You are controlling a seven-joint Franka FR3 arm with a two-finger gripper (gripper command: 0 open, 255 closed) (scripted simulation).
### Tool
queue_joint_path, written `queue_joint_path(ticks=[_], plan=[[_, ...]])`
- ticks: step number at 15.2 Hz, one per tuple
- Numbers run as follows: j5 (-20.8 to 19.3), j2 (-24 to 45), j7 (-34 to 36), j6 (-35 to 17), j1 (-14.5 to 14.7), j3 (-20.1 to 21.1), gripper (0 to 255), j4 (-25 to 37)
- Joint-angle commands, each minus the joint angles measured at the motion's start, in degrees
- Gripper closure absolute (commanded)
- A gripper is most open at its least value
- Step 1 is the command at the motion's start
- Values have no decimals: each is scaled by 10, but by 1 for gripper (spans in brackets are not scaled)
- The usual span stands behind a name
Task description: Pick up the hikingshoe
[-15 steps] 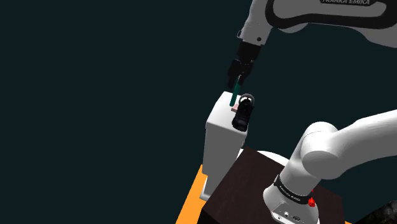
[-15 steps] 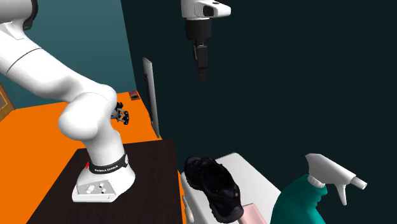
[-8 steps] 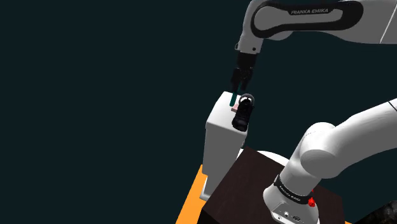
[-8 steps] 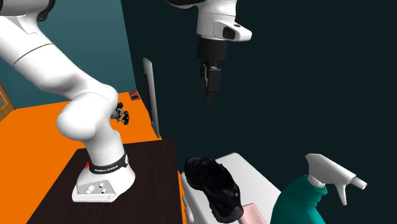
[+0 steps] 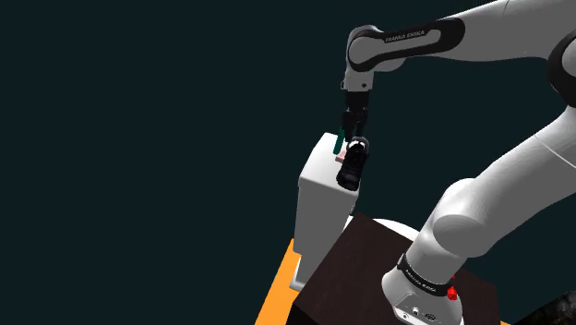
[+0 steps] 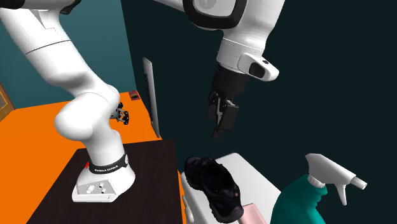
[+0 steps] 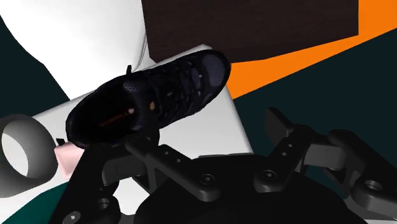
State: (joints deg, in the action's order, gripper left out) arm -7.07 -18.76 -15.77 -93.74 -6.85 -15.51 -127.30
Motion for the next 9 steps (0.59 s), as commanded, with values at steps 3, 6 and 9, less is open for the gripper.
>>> queue_joint_path(ticks=[3, 6, 9], plan=[[-22, 74, -45, 6, -16, -30, 0, 37], [-29, 104, -62, -1, -23, -41, 0, 46], [-28, 111, -61, -24, -24, -42, 0, 30]])
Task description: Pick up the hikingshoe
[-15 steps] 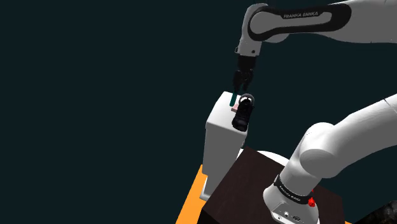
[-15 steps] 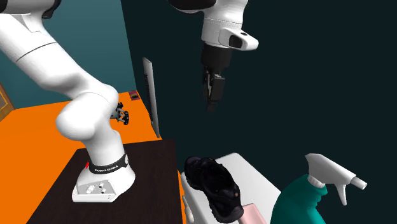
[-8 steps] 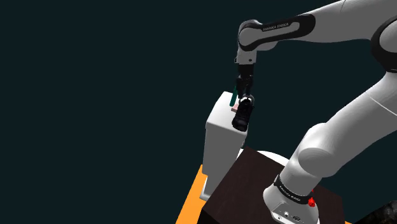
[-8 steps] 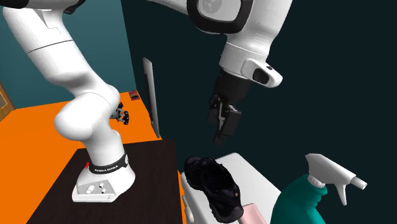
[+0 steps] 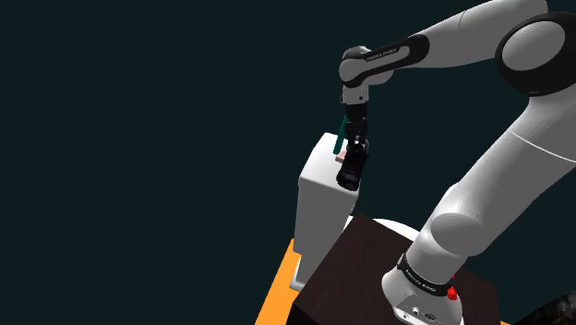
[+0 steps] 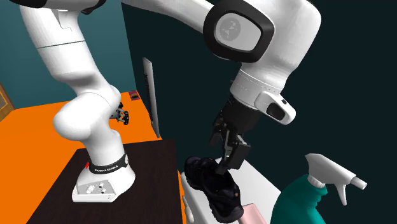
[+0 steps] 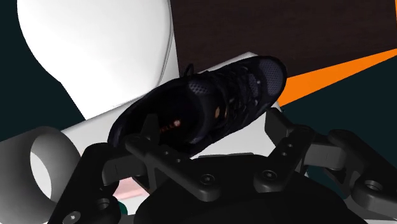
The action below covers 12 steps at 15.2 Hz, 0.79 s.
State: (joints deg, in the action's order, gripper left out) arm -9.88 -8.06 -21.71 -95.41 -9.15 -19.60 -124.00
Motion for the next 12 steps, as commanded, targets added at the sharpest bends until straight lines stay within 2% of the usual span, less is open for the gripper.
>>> queue_joint_path(ticks=[1, 5, 6, 12], plan=[[0, 7, -1, -15, -1, -2, 0, -9], [1, 14, -1, -35, -1, -3, 0, -21], [1, 14, -1, -34, -1, -3, 255, -21], [1, 14, 0, -34, -1, -3, 255, -21]])
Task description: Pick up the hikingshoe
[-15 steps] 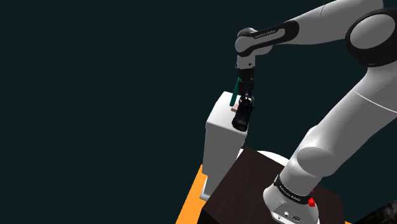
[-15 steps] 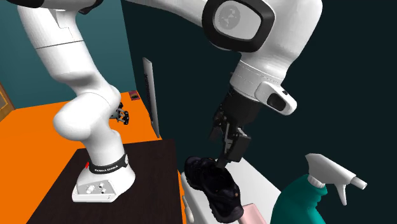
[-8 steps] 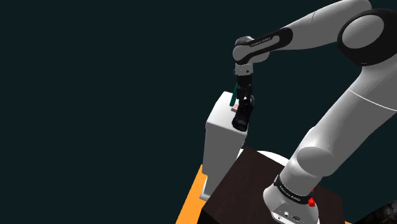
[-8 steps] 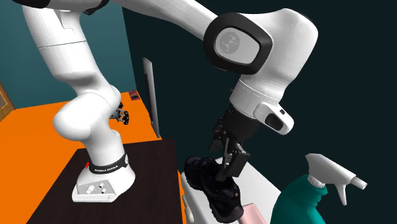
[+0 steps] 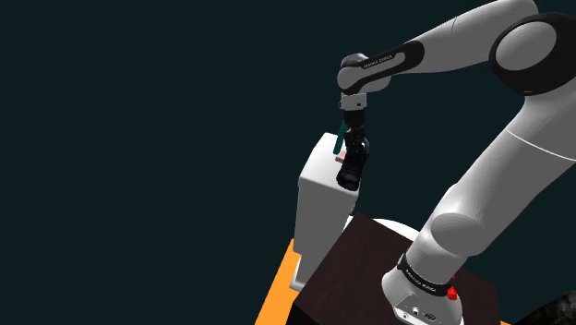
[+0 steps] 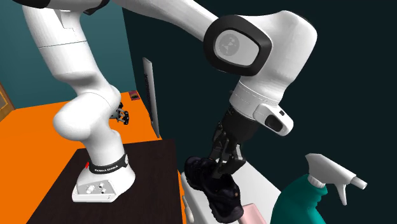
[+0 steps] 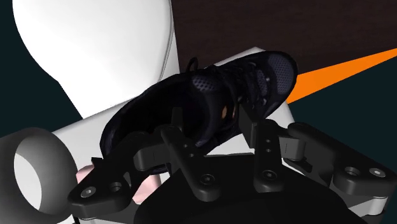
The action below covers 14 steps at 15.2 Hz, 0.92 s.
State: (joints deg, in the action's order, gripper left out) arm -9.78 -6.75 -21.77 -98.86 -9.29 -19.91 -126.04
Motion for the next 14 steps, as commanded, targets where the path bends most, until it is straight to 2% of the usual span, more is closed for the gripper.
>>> queue_joint_path(ticks=[1, 3, 14], plan=[[0, 0, 0, 0, 0, 0, 255, -1], [0, 1, 0, 0, 0, 0, 255, -1], [-3, -25, -3, 85, 2, 6, 255, 59]])
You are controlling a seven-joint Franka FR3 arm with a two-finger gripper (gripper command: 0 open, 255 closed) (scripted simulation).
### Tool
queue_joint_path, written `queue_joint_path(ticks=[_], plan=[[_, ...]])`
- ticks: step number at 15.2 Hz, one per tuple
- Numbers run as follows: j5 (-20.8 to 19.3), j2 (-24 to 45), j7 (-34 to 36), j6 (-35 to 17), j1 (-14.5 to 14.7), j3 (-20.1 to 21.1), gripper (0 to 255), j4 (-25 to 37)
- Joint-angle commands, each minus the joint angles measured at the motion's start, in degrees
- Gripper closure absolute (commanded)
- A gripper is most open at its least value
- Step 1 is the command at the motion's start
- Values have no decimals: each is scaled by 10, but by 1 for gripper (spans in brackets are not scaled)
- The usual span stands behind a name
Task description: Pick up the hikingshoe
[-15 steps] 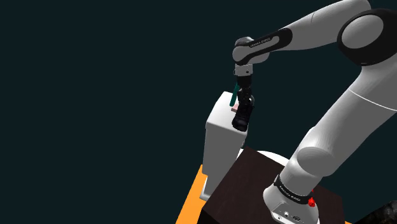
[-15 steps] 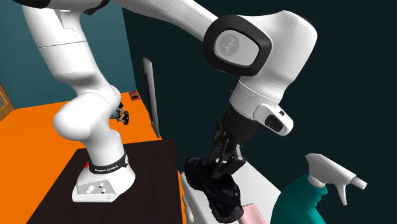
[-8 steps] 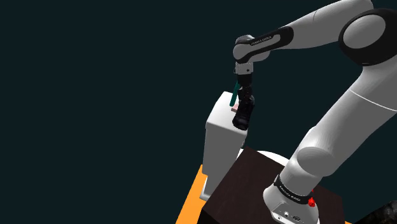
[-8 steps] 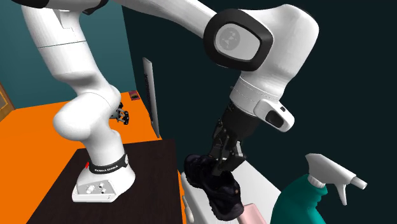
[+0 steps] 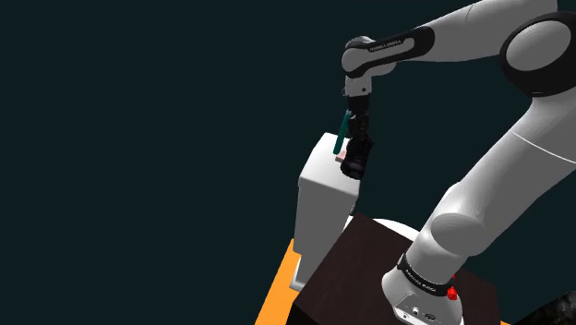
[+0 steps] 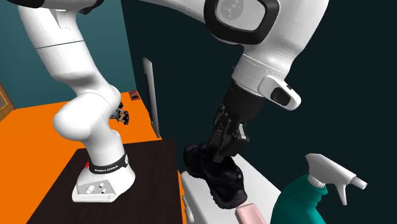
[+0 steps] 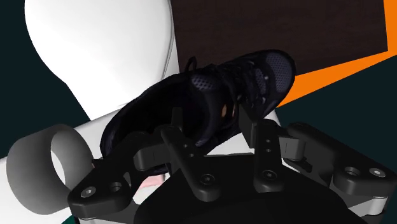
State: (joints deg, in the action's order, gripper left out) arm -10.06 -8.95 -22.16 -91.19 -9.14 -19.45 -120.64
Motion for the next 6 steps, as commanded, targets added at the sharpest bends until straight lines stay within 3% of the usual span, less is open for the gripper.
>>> queue_joint_path(ticks=[1, 6], plan=[[0, -4, 0, 16, 1, 2, 255, 12], [0, -8, -2, 40, 1, 3, 255, 32]])
